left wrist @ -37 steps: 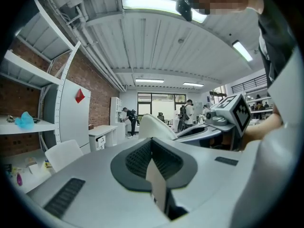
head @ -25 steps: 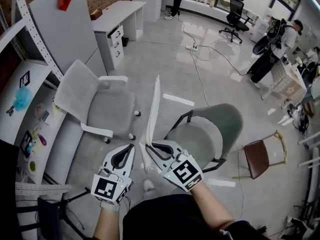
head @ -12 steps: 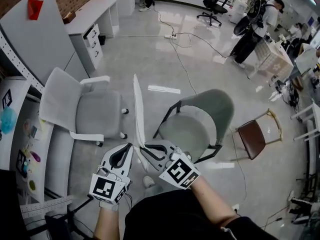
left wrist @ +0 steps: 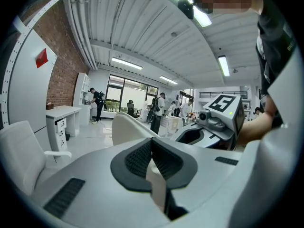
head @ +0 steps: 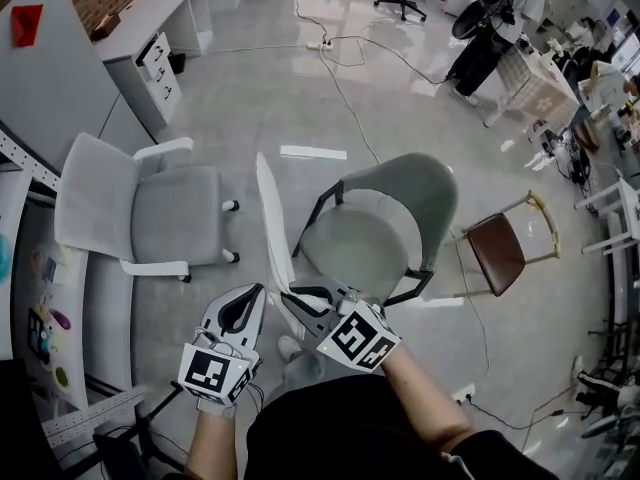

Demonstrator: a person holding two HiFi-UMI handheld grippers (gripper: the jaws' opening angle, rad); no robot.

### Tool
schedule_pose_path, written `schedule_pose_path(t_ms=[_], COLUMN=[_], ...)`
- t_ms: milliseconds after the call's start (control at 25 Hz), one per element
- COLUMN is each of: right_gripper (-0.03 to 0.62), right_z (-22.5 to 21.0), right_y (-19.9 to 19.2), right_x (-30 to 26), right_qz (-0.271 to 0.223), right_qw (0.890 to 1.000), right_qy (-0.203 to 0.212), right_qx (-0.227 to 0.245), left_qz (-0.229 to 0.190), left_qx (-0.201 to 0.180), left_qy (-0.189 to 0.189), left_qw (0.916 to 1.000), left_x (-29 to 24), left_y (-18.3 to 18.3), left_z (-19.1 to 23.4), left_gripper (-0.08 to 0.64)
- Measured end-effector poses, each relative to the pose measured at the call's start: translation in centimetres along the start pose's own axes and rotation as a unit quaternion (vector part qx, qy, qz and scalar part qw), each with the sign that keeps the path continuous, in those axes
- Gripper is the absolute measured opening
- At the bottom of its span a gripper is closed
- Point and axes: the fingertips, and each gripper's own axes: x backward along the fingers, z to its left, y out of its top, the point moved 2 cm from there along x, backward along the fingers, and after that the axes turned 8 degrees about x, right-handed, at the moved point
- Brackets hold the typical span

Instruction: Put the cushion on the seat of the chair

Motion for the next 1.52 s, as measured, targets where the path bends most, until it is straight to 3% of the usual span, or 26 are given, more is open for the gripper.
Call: schedule_pose_path(t_ms=[800, 1520], right_gripper=[0.034, 0.032], right_z=[-0.5, -1.8], right_y=[-11.9, -22.9], right_x=[-1.9, -4.9], right_qz=[0.071, 0.116], right_qw=[0.993, 0.978], right_qy=[0.051, 0.085], right_qx=[-0.084, -0.152], left_qz=[0.088, 0.144], left_qx=[0.036, 0.07], left_qy=[-0.007, -0.001], left_qw=[0.9955, 0.987], left_x=[-5.5, -8.9], left_y=[-6.6, -12.3], left_z=[-1.0, -0.9], left_gripper=[0.012, 0.012])
